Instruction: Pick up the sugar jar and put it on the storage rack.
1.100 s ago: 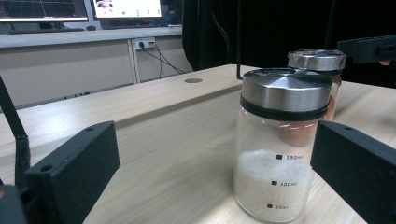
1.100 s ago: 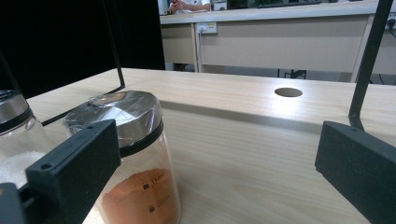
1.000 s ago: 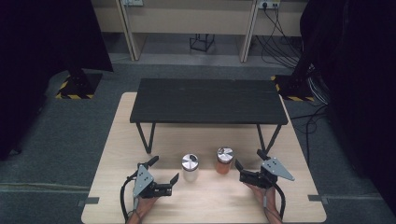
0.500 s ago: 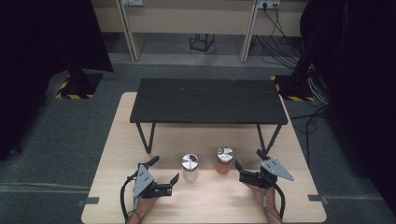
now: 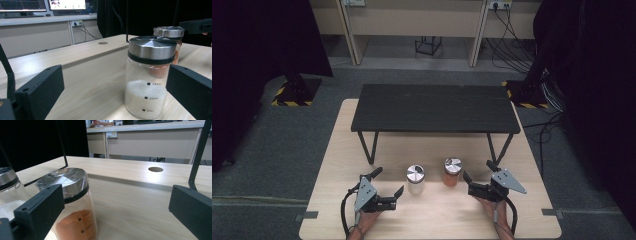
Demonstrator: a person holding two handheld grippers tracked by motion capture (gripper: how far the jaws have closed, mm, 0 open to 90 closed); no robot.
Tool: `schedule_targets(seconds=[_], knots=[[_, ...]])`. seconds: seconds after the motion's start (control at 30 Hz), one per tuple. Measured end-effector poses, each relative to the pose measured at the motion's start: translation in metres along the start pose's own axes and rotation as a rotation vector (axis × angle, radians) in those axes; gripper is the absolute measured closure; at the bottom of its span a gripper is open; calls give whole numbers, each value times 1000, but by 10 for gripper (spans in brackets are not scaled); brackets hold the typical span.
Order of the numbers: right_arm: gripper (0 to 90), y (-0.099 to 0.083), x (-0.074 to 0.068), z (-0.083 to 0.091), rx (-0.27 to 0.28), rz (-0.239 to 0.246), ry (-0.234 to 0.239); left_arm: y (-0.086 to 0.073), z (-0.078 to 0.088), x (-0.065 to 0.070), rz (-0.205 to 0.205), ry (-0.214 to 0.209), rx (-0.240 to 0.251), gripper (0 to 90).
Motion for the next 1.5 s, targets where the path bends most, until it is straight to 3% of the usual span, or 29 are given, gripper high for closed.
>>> schedule_targets(seconds=[1.13,1.5], knots=[[3,0,0,0,-1,4,4,0,0,0,3,-9,3,1],[3,0,1,0,-2,3,5,1,-1,1,-15,-11,-2,2]])
Point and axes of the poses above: each handheld gripper's, and its own axes: z roughly backward along the jaws, y roughly out of its top, x roughly to its right, the point moved 7 cm from there along -z, roughly forward along the jaws, and after that the axes turned 7 degrees about -z, right-handed, at the moved point
